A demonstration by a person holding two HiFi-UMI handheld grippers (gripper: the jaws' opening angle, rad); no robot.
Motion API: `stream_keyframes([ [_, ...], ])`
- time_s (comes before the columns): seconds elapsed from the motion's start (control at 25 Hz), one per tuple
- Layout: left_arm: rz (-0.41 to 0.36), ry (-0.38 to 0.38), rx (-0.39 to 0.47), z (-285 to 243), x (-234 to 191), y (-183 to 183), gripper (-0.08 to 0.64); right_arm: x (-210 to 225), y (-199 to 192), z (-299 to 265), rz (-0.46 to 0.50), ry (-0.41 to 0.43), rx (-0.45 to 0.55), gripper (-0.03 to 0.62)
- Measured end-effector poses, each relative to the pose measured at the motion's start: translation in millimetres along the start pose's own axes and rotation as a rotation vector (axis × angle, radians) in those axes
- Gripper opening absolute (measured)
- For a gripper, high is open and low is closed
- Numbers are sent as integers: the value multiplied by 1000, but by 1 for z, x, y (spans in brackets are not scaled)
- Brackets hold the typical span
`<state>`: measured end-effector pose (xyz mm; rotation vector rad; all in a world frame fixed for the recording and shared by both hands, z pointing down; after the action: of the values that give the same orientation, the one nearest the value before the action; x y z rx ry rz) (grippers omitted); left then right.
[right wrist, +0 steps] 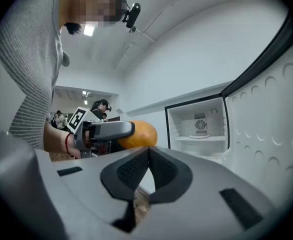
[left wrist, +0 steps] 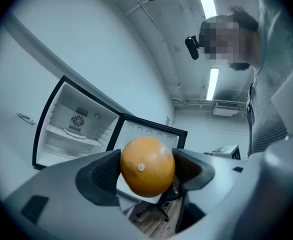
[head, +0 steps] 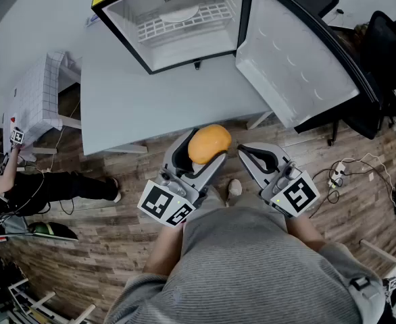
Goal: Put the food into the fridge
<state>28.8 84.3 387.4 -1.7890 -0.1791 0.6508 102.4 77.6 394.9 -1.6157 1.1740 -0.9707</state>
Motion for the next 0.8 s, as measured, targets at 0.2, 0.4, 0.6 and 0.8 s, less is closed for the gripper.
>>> stream_keyframes([
  [0.2,7,-1,-5,-2,1,-5,318,2,-4,0,-10,11,-10,12],
  [0.4,38,3,-2,-4,-5,-18,318,2,-13,-6,-21,33,-29,12],
  [0.6,44,1,5,-6,-12,-24,318,4,-18,-16,-25,46,-44,12],
  [0.8,31,7,17,-10,-22,-21,318,13,-17,-23,-21,46,-42,12],
])
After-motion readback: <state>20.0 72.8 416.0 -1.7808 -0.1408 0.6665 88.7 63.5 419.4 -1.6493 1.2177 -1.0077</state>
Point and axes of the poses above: the fingertips, and each gripper's own axes: z backward along the fingers, x to its right, y out of its top, the point moved 1 cm from there along z, backward along the fingers, and after that the axes turned 15 degrees about -x, right-handed, at the moved point
